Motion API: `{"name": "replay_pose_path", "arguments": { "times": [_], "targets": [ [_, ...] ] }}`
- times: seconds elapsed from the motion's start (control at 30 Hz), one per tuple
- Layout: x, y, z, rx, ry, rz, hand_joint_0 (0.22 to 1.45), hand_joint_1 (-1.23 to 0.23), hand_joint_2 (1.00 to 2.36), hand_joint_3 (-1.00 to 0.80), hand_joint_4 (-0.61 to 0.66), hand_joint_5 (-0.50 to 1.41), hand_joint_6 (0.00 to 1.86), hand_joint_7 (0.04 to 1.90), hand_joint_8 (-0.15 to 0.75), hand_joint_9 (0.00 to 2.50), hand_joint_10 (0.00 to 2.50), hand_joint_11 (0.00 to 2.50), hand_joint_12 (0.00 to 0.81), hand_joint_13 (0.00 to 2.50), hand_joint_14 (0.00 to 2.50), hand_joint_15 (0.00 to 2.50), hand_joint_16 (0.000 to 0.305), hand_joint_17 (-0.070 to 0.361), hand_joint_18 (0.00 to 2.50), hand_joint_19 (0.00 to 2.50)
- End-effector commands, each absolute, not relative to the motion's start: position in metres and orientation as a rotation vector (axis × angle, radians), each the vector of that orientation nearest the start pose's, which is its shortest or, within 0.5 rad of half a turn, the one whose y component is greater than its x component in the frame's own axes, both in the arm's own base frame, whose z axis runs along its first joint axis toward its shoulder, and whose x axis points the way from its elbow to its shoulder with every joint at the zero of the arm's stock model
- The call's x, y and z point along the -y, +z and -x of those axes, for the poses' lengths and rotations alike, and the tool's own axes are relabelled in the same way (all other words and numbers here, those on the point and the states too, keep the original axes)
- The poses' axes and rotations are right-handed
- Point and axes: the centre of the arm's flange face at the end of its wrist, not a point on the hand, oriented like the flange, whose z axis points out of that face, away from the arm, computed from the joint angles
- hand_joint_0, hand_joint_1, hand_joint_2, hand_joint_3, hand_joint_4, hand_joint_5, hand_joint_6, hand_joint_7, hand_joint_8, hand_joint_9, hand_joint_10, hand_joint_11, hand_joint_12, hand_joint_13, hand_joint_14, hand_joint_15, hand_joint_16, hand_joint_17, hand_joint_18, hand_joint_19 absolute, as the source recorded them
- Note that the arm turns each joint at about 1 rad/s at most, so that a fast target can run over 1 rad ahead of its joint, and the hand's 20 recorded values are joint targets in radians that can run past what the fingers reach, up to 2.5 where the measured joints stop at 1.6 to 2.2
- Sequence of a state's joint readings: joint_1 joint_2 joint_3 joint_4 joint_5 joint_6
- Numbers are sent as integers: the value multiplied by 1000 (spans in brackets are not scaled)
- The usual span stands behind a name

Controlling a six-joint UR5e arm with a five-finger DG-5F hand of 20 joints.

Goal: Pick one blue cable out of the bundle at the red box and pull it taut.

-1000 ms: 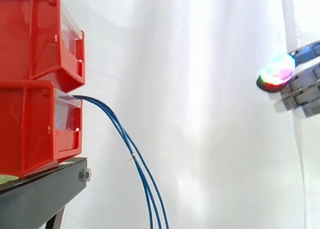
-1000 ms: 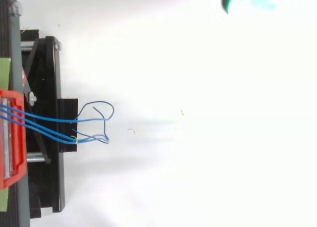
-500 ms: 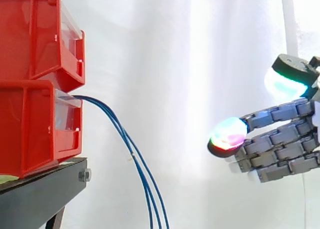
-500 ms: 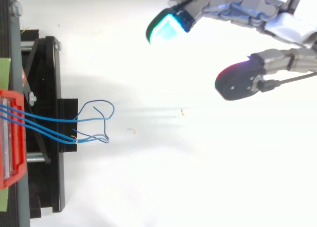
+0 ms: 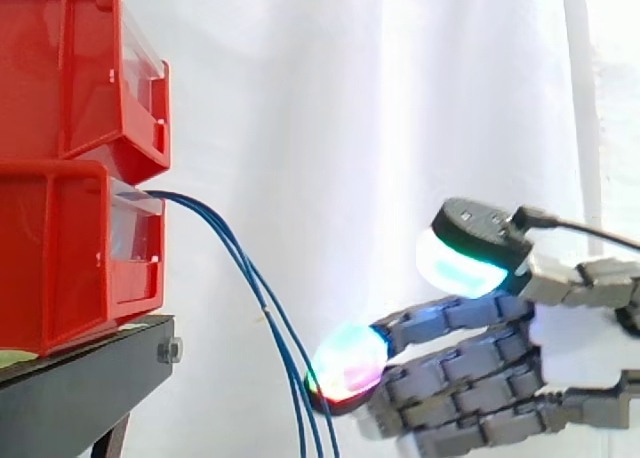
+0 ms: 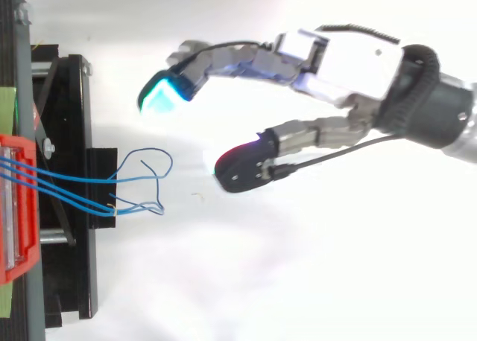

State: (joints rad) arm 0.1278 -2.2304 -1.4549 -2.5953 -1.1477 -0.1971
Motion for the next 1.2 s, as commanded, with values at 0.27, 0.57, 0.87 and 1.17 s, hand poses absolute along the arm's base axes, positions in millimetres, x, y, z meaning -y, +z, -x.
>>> {"name": "replay_pose_path", "arguments": {
  "times": [0.27, 0.57, 0.87, 1.17],
  "targets": [
    [72, 163, -738, -1089, 886, -1184, 487, -621, 1000, -500, 330, -182, 502, 729, 247, 248, 0, 0, 356, 55, 2, 83, 66, 147, 0, 9],
    [51, 163, -773, -1097, 934, -1149, 488, -628, 1000, -500, 352, -166, 502, 782, 250, 250, 0, 0, 356, 57, 0, 80, 65, 147, 0, 11],
    [35, 163, -774, -1111, 947, -1136, 491, -634, 1000, -500, 376, -142, 502, 894, 258, 260, 0, 0, 358, 67, 2, 78, 65, 145, 0, 10],
    [28, 165, -775, -1107, 961, -1128, 503, -641, 1000, -500, 359, -123, 502, 1022, 256, 259, 0, 0, 354, 71, 4, 76, 63, 143, 0, 15]
  ]
}}
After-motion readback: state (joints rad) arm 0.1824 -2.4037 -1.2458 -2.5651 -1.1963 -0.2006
